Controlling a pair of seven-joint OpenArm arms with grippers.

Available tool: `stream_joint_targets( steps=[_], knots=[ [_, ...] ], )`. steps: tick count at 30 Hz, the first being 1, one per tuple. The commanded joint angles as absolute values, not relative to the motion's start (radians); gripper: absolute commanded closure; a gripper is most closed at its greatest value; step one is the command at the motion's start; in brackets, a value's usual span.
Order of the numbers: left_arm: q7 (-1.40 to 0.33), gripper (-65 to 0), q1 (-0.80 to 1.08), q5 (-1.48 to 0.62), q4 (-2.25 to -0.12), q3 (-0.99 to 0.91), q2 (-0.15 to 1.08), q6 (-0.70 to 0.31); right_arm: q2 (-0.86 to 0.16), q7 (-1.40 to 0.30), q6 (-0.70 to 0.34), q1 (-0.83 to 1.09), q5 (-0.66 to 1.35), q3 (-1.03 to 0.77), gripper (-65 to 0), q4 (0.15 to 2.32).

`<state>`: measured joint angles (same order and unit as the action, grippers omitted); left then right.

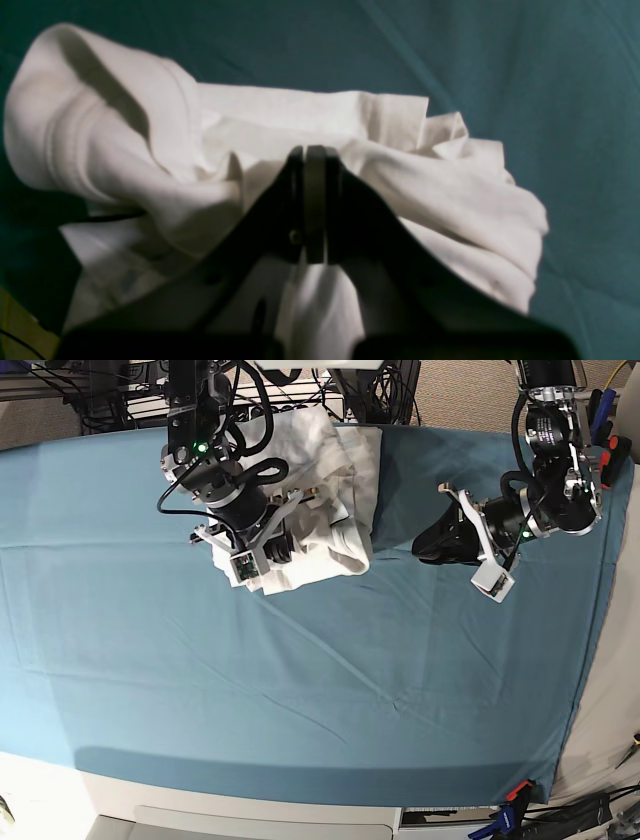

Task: Fold the T-shirt properly
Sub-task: 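Press the right gripper down onto the folded shirt to flatten it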

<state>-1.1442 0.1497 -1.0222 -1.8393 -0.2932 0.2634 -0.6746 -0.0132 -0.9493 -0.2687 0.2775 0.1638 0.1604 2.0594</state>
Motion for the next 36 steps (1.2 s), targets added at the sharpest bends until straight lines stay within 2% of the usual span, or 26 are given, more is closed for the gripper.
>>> stream_joint_targets(
  steps=[1, 5, 10, 15, 20, 28, 36],
  knots=[
    [-1.118, -10.2, 0.139, -1.047, -1.857, -0.297, 0.271, -0.682, -0.010, -0.919, -0.273, 0.271, 0.189, 0.165, 0.0, 2.080],
    [-1.118, -10.2, 0.139, -1.047, -1.857, -0.297, 0.271, -0.682, 0.010, -0.914, -0.278, 0.271, 0.195, 0.165, 0.0, 2.080],
    [-1.119, -10.2, 0.139, -1.047, -1.857, -0.297, 0.272, -0.682, 0.028, -0.908, -0.350, 0.271, 0.249, 0.220, 0.0, 2.080],
    [-1.118, -10.2, 0.139, -1.047, -1.857, -0.297, 0.272, -0.683, 0.028, -0.888, -0.342, 0.271, 0.146, 0.312, 0.0, 2.080],
    [-1.118, -10.2, 0.139, -1.047, -1.857, -0.297, 0.272, -0.683, 0.028, -0.848, -0.317, 0.268, 0.070, 0.326, 0.0, 2.046],
    [-1.115, -10.2, 0.139, -1.047, -1.857, -0.297, 0.271, -0.683, 0.028, -0.826, -0.318, 0.189, 0.116, 0.329, 0.0, 1.827],
    [-1.115, -10.2, 0.139, -1.045, -1.857, -0.297, 0.272, -0.682, 0.028, -0.891, -0.319, 0.088, 0.101, 0.327, 0.0, 1.837]
  ],
)
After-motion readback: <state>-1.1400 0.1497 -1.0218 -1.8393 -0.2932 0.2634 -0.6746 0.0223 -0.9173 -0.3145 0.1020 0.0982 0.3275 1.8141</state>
